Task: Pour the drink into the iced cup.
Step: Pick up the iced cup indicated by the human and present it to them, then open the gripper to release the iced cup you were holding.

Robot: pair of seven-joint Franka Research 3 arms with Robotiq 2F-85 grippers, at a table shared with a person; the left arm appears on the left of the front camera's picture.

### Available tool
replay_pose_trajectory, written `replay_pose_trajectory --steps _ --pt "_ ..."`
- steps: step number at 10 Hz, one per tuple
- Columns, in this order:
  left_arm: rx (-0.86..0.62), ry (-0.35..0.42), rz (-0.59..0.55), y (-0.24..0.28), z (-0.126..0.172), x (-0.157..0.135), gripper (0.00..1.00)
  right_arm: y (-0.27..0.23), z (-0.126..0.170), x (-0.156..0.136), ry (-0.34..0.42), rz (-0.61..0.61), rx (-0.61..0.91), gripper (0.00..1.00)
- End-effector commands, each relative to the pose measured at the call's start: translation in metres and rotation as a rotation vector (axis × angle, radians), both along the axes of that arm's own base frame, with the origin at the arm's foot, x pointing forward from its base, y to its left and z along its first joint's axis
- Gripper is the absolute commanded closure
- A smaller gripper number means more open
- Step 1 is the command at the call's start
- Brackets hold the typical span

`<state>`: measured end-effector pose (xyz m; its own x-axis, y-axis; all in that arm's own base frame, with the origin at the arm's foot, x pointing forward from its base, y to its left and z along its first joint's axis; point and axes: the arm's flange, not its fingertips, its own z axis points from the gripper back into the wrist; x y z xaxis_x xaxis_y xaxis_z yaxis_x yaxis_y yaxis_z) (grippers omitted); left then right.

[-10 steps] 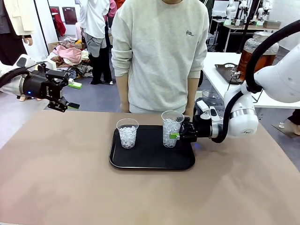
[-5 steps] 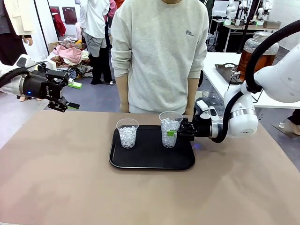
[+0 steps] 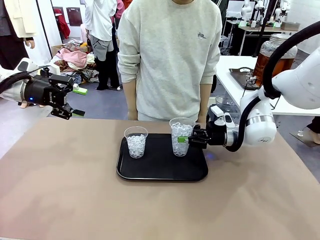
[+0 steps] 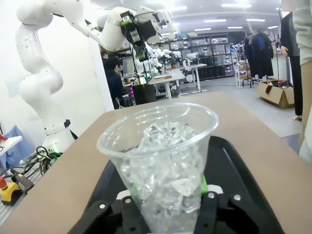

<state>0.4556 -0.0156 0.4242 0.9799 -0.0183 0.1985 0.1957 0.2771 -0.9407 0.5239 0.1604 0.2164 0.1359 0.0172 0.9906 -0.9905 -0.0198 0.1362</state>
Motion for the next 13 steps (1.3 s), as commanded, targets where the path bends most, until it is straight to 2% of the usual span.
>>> replay_pose_trajectory --steps 1,5,7,9,13 --pt "0.001 -0.006 0.005 0.0 0.001 -0.001 0.0 -0.005 0.037 0.014 0.02 0.016 0.072 0.51" --pt "0.001 -0.006 0.005 0.0 0.001 -0.001 0.0 -0.009 0.108 0.043 0.009 0.053 0.07 0.51" --pt "0.001 -0.006 0.005 0.0 0.001 -0.001 0.0 -0.007 0.133 0.056 0.025 0.074 0.071 0.51" --pt "0.001 -0.006 0.005 0.0 0.001 -0.001 0.0 -0.009 0.14 0.054 0.017 0.074 0.066 0.51" --pt "0.001 -0.006 0.005 0.0 0.001 -0.001 0.0 -0.006 0.132 0.054 -0.003 0.048 0.068 0.51"
